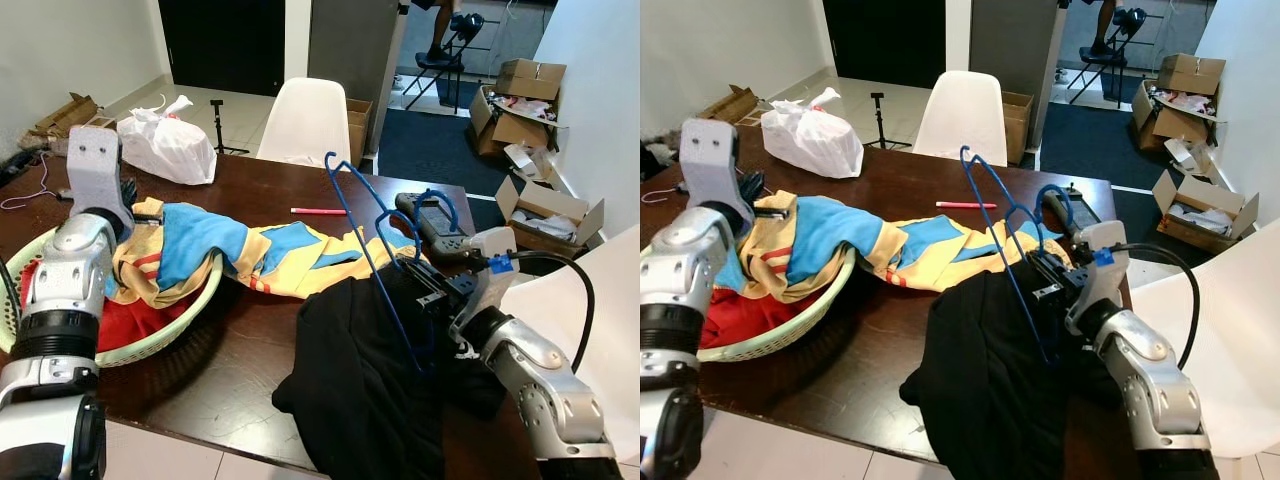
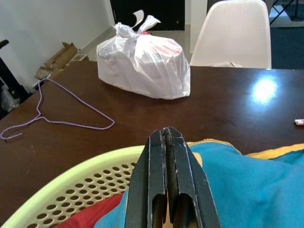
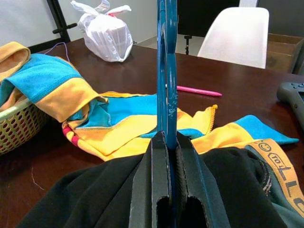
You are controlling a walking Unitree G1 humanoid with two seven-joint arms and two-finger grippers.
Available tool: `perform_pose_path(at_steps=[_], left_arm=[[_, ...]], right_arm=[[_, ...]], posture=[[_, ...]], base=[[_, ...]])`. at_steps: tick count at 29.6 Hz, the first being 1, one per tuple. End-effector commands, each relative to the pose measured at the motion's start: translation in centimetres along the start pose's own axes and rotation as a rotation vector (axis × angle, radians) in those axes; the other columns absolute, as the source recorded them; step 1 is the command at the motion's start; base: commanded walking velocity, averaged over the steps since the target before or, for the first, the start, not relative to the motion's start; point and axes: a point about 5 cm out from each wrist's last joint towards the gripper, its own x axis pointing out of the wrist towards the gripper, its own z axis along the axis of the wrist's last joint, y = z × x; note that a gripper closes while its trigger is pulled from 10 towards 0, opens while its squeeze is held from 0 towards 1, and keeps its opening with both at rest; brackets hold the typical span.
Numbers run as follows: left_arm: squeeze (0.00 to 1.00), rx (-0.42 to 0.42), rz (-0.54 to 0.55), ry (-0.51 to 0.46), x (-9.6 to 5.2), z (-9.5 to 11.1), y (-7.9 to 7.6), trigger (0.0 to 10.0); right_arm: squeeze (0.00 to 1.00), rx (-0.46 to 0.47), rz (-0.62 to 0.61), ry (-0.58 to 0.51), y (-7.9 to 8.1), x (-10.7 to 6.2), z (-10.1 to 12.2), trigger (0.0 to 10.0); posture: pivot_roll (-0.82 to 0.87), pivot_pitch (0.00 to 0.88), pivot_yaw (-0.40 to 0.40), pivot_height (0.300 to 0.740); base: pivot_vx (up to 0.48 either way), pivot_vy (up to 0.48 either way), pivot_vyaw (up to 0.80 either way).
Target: Hang hanger
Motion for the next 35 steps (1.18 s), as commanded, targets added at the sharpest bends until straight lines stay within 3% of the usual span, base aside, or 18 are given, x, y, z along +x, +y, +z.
perform_pose_path(at_steps=[1,2,3,9,24,25,26,35], left_arm=[[0.00,-0.037,-0.012,0.054,-0.3,-1.6,-0.2,0.0],[0.00,-0.043,-0.018,0.060,-0.4,-1.9,-0.3,0.0],[1.00,-0.052,-0.016,0.069,-0.5,-2.2,-0.5,9.8],[1.00,-0.040,-0.038,0.136,-1.1,-4.2,-2.1,10.0],[1.00,-0.007,0.033,0.169,-1.3,-5.2,-1.2,10.0],[0.72,-0.001,0.039,0.184,-1.3,-5.4,-1.2,10.0],[0.00,0.006,0.047,0.199,-1.4,-5.7,-1.1,10.0],[0.00,0.005,0.046,0.240,-1.4,-6.7,-1.1,10.0]], right_arm=[[0.00,-0.006,-0.012,-0.009,-0.2,0.1,0.1,10.0],[0.00,-0.006,-0.012,-0.009,-0.1,0.1,0.1,10.0],[0.00,-0.005,-0.010,-0.006,-0.1,0.1,0.0,10.0],[0.00,-0.036,0.010,0.074,0.5,0.2,-1.4,10.0],[0.00,-0.053,0.037,0.131,0.6,-0.2,-2.1,10.0],[0.00,-0.055,0.037,0.134,0.5,-0.3,-2.1,10.0],[0.00,-0.057,0.037,0.136,0.5,-0.4,-2.1,10.0],[0.00,-0.063,0.038,0.143,0.5,-0.8,-2.0,10.0]], posture=[[-0.01,0.038,-0.013,0.740],[-0.01,0.038,-0.013,0.740],[-0.01,0.041,-0.012,0.740],[-0.02,0.042,-0.018,0.740],[-0.04,0.050,-0.028,0.740],[-0.05,0.052,-0.028,0.740],[-0.05,0.052,-0.028,0.740],[-0.06,0.063,-0.029,0.740]], base=[[0.000,0.000,0.00],[0.000,0.000,0.00],[0.000,0.000,0.00],[0.000,0.000,0.00],[0.000,0.000,0.00],[0.000,0.000,0.00],[0.000,0.000,0.00],[0.000,0.000,0.00]])
